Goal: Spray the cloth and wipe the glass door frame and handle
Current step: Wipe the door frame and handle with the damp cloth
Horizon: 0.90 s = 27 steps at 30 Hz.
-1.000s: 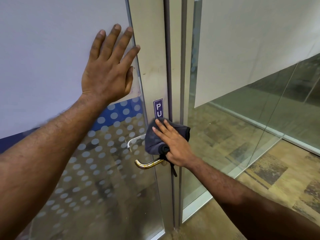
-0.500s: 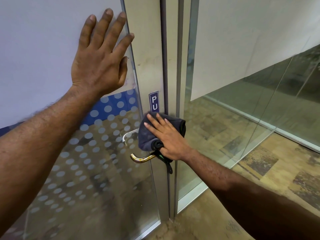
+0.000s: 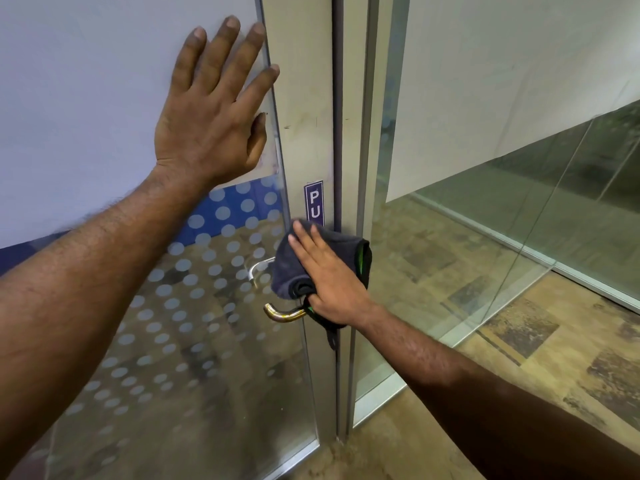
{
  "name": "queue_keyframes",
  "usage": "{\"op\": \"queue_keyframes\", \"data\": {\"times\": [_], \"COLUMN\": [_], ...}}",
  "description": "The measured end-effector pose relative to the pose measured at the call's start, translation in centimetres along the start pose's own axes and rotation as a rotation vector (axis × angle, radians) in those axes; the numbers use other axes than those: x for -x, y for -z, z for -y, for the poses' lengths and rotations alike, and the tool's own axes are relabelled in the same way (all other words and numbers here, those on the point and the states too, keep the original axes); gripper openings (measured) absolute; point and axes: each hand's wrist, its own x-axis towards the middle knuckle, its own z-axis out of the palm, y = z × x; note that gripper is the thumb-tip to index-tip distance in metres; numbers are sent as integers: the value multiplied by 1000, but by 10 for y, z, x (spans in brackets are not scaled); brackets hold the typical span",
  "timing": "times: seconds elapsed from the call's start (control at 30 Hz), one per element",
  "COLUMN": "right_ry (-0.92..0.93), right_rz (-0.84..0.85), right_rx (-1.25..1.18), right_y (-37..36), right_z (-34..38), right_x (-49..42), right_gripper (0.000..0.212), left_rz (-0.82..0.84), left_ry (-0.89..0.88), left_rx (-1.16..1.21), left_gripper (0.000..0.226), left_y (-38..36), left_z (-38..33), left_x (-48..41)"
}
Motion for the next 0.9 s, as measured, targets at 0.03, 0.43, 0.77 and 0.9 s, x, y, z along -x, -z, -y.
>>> {"op": "queue_keyframes", "data": {"times": [0.03,0.43,0.77,0.9], "right_ry": [9,-158,-294,-132], "right_rz": [17,-79,-170,-65], "right_rx": [32,-202,-326,-189], "right_y": [-2,4,4,-1], "right_z": [-6,8,9,-1], "right_x": [7,-1,-1,5], "right_gripper": [103,107,108,101], "left_rz": [2,69,62,63], "left_ry": [0,-44,-54,-53], "left_rx": [2,-10,-13,-1], "left_gripper": [57,70,70,70], "left_y": [0,-18,-18,-18], "left_z": [0,-27,-28,-28], "left_x": [0,36,36,36]}}
